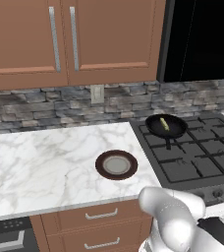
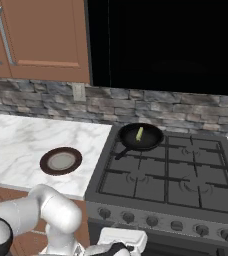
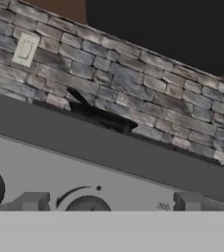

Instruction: Pick up the butter stick and place it in the pan. Then turn on the burner for the pan.

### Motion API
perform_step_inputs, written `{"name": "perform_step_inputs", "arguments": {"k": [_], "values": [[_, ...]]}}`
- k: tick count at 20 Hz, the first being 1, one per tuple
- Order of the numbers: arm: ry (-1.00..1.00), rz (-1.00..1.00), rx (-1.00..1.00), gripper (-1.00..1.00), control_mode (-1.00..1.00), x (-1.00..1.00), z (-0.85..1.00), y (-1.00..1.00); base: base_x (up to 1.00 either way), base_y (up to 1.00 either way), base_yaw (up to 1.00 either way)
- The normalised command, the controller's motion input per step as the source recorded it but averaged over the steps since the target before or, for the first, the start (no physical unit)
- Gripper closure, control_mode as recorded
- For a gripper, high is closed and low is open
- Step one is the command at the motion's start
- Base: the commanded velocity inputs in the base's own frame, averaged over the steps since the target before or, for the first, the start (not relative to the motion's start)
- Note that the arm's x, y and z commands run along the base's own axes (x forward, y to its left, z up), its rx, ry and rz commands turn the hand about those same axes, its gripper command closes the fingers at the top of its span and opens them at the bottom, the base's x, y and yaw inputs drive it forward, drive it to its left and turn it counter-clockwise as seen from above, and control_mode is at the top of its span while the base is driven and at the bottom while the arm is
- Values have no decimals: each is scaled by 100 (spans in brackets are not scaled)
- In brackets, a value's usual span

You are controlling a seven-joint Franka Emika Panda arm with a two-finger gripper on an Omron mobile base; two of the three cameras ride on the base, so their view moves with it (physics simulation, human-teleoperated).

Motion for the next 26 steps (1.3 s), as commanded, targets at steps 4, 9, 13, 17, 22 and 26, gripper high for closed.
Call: {"name": "perform_step_inputs", "arguments": {"k": [4,9,13,17,22,26], "values": [[0,0,0,-100,-100,0,-20,-8,0,0,0],[-1,0,0,-100,-100,0,-7,13,0,0,0],[-2,2,0,-100,-100,0,0,25,0,0,0],[-3,5,0,-100,-100,1,1,10,0,0,0],[-1,1,0,-100,-100,2,8,1,0,0,0],[0,0,0,-100,-100,8,2,0,0,0,0]]}}
